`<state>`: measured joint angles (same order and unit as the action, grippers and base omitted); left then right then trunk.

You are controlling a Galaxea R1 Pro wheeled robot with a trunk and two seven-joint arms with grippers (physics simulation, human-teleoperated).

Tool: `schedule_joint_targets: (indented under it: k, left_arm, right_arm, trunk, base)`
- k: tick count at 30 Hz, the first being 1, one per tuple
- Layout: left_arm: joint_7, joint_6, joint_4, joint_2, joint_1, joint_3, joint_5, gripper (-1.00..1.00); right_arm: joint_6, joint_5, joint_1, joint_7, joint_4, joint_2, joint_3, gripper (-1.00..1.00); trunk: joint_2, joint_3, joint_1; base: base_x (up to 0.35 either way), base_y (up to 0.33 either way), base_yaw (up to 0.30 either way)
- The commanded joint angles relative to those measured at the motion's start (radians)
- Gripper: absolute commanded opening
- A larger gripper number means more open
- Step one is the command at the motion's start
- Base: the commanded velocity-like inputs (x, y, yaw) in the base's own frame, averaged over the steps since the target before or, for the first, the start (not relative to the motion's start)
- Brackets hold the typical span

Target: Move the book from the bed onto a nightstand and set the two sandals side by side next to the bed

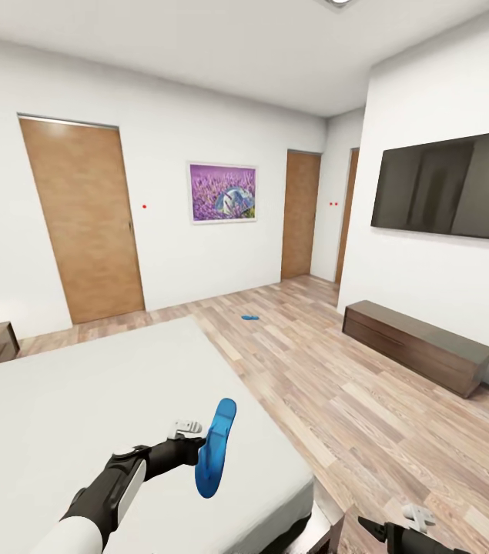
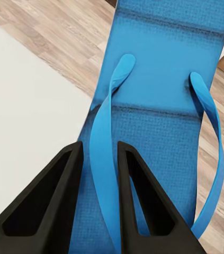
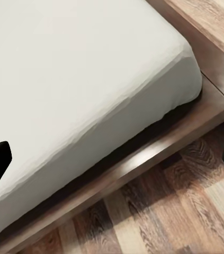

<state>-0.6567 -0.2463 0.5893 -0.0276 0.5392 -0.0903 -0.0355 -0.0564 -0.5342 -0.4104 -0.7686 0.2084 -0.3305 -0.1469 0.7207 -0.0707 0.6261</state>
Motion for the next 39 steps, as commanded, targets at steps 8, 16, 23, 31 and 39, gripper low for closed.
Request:
schedule_joint_targets:
  k: [8,16,23,31,39]
  left_arm:
    - [-0.003,-0.007,0.001,-0.002,0.001,-0.008,-0.006,-1.0]
    - [-0.003,-0.007,0.001,-0.002,0.001,-0.008,-0.007,-1.0]
    - [-0.003,-0.007,0.001,-0.002,0.001,-0.008,-0.006,-1.0]
    - [-0.003,-0.007,0.001,-0.002,0.001,-0.008,-0.006,-1.0]
    - [-0.003,-0.007,0.001,-0.002,0.001,-0.008,-0.006,-1.0]
  right_arm:
    - [-0.006,-0.01,-0.001,-0.003,0.001,-0.001,-0.007,1.0]
    - [-0.006,-0.01,-0.001,-0.003,0.001,-0.001,-0.007,1.0]
    - [-0.005,-0.009,-0.001,-0.003,0.0,-0.001,-0.007,1.0]
    - [-0.005,-0.01,-0.001,-0.003,0.0,-0.001,-0.007,1.0]
    - [-0.005,-0.01,-0.001,-0.003,0.001,-0.001,-0.008,1.0]
  trunk:
    - [0.002,0.0,0.0]
    - [0.002,0.001,0.0]
    - [0.002,0.001,0.0]
    - [0.002,0.001,0.0]
    - [0.002,0.001,0.0]
  base:
    - [0.0,0.0,-0.134]
    - [0.0,0.0,-0.275]
    - [0.0,0.0,-0.282]
    - [0.0,0.0,-0.282]
    - [0.0,0.0,-0.283]
